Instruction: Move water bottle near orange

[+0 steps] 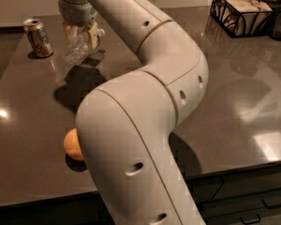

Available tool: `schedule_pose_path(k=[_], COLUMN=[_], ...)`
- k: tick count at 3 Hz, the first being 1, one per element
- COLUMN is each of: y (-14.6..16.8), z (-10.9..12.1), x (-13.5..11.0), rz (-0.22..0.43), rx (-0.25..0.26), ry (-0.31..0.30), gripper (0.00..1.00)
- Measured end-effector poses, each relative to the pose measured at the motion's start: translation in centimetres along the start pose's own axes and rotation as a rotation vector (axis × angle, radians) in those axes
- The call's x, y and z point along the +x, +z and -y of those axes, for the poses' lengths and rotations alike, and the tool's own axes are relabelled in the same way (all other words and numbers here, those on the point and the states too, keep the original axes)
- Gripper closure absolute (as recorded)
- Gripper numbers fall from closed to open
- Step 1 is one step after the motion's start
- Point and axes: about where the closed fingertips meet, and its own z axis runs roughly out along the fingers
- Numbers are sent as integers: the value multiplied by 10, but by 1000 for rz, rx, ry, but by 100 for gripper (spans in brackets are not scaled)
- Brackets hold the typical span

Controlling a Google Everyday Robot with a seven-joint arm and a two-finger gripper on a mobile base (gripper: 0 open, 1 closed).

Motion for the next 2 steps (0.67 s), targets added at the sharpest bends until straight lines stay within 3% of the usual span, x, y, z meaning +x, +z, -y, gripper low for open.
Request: schedule_pose_path(k=[2], y=[-28], z=[-33], x=[-55], rz=[70], rx=[39], ry=[53], gripper=[100])
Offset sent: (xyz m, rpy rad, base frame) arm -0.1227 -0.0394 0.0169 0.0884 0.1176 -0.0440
